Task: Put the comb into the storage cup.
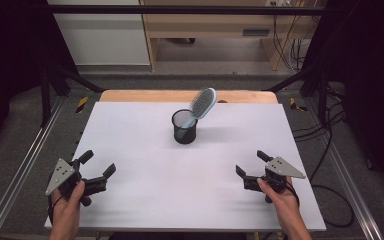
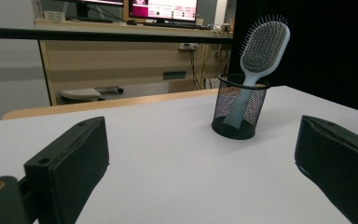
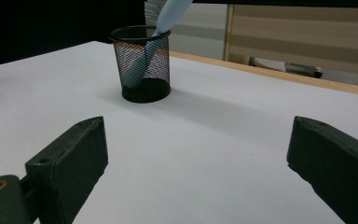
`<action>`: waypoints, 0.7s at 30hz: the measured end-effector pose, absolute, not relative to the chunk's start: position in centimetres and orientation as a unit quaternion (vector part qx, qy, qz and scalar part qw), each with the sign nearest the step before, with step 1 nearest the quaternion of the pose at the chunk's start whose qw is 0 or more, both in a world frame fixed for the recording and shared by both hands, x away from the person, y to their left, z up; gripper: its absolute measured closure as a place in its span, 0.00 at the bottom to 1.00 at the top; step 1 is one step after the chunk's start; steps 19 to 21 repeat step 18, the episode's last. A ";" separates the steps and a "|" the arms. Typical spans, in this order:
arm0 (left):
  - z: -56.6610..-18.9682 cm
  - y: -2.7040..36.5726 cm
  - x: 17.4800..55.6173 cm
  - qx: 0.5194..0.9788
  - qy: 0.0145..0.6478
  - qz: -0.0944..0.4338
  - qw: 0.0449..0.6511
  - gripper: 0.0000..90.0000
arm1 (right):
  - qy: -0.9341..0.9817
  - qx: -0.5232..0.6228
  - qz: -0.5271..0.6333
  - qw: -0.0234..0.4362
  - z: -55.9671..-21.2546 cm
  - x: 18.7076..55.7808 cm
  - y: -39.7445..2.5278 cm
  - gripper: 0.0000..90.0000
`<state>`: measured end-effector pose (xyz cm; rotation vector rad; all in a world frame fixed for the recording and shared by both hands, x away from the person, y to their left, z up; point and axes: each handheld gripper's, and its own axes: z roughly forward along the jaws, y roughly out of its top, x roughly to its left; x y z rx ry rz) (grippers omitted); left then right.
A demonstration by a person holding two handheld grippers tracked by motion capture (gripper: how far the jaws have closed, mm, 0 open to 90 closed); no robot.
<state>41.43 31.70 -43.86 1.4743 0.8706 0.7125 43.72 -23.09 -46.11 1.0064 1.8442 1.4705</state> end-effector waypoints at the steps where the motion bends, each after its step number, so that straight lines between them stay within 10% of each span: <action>1: -43.8 31.6 41.4 0.636 0.374 0.307 0.601 0.03 | 0.690 0.375 0.550 0.284 -46.1 43.7 -23.0 0.06; 21: -43.9 30.7 41.4 0.638 0.364 0.291 0.612 0.03 | 0.724 0.354 0.527 0.269 -46.8 44.5 -21.1 0.05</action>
